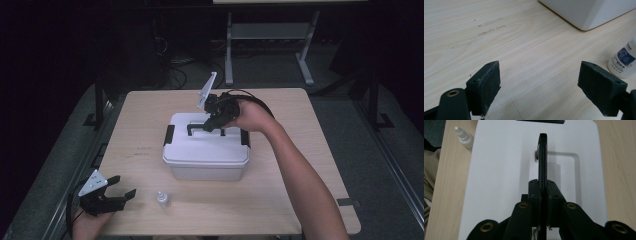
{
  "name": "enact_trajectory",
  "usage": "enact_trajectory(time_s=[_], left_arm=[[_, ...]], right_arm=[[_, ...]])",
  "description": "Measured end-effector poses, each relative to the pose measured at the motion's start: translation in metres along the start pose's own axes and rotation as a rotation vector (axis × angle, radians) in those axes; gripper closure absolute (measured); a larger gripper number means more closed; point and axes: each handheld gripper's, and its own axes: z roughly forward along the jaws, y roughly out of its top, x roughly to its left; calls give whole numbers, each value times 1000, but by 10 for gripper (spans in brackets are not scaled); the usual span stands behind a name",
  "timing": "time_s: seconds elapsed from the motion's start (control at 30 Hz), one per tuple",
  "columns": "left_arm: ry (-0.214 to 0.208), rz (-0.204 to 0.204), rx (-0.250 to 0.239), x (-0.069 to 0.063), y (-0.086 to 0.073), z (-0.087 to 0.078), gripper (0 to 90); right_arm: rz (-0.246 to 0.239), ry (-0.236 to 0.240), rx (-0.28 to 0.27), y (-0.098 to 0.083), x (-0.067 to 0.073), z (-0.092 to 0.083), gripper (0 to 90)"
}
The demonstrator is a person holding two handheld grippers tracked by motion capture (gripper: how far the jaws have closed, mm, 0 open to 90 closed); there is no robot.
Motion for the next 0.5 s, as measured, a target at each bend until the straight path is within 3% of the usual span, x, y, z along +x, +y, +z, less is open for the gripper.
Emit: enact_trajectory(time_s=[0.5], left_arm=[[2, -2, -2, 0, 0, -1, 177]], right_arm=[[-8, -7, -33, 1, 2, -7, 836]])
